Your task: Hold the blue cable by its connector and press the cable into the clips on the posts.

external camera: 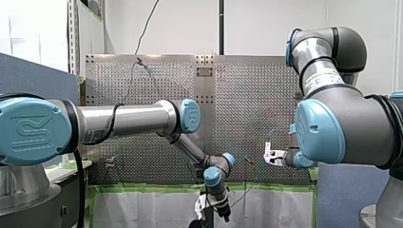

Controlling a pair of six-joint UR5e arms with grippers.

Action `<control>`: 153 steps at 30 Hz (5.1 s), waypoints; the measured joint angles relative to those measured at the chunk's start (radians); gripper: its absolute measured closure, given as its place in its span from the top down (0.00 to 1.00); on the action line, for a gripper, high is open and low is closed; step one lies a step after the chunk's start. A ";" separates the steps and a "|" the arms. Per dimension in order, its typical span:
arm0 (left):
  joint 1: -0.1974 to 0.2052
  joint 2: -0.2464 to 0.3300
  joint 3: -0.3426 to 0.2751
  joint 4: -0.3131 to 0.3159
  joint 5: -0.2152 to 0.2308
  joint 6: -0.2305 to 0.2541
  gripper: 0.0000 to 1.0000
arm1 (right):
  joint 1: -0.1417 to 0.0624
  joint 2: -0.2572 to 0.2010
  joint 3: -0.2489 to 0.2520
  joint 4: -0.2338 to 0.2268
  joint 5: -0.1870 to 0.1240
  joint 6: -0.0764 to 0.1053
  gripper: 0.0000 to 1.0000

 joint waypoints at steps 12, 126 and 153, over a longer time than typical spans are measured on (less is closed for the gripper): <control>-0.009 0.037 0.000 0.060 0.109 0.072 0.00 | 0.002 0.000 0.000 0.000 0.000 0.000 0.00; -0.061 0.367 -0.441 0.857 -0.259 0.145 0.00 | -0.145 0.073 0.007 -0.131 -0.188 0.071 0.00; -0.051 0.365 -0.407 0.859 -0.208 0.149 0.00 | -0.156 0.055 0.008 -0.157 -0.121 0.155 0.00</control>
